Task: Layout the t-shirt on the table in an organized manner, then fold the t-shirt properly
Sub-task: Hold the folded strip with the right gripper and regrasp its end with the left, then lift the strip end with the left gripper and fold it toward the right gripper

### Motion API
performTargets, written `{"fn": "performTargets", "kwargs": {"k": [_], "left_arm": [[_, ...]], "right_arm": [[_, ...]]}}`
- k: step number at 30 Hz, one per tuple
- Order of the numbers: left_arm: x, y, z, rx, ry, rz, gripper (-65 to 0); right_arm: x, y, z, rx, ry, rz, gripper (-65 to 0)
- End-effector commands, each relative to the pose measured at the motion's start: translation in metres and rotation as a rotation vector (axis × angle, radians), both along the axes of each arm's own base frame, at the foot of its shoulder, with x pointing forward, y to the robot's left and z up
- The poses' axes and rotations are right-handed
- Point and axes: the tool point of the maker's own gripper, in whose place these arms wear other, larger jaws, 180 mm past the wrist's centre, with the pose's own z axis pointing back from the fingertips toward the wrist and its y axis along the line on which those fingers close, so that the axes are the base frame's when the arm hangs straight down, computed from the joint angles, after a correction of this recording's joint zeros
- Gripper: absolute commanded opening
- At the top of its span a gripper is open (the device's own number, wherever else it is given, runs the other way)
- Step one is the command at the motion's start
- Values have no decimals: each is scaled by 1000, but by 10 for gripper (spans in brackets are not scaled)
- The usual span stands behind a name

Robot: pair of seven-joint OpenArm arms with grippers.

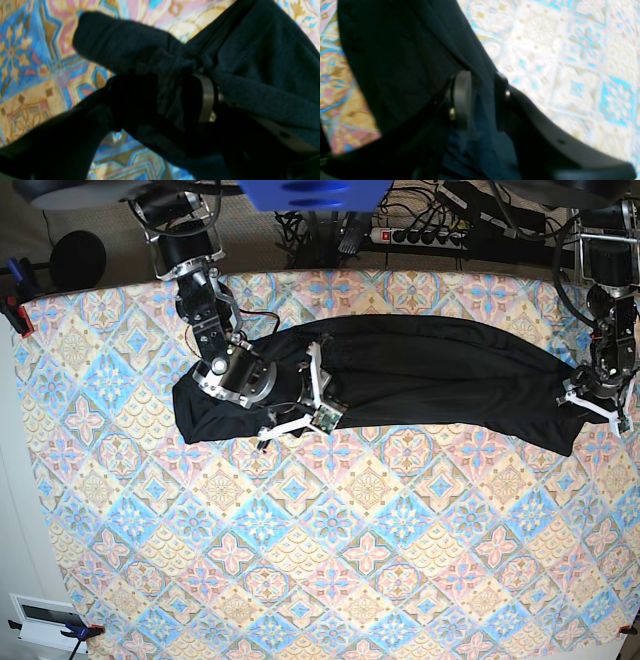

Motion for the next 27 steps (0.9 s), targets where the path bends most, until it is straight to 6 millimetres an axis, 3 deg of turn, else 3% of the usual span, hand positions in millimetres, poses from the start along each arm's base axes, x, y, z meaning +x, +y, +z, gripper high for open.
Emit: {"fn": "performTargets", "kwargs": {"k": [1, 6, 9, 13, 20, 24, 27], "left_arm": [[-3, 1, -2, 8, 34, -12, -284], [-5, -29, -24, -39, 58, -48, -313], [-6, -46, -33, -81, 60, -70, -410], [-8, -80, -44, -164, 65, -230, -559], [-32, -112, -54, -239, 90, -371, -565], [-43, -136, -46, -256, 67, -434, -562], [-37, -120, -37, -229, 44, -392, -559]], "right_arm": [[7, 5, 17, 44, -44, 8, -495], [7, 5, 17, 44, -44, 8, -495], [7, 5, 17, 44, -44, 8, -495], [8, 4, 18, 45, -45, 2, -495], [10, 2, 18, 47, -45, -5, -495], [10, 2, 18, 46, -44, -6, -495], [9, 2, 17, 46, -42, -4, -495]]}}
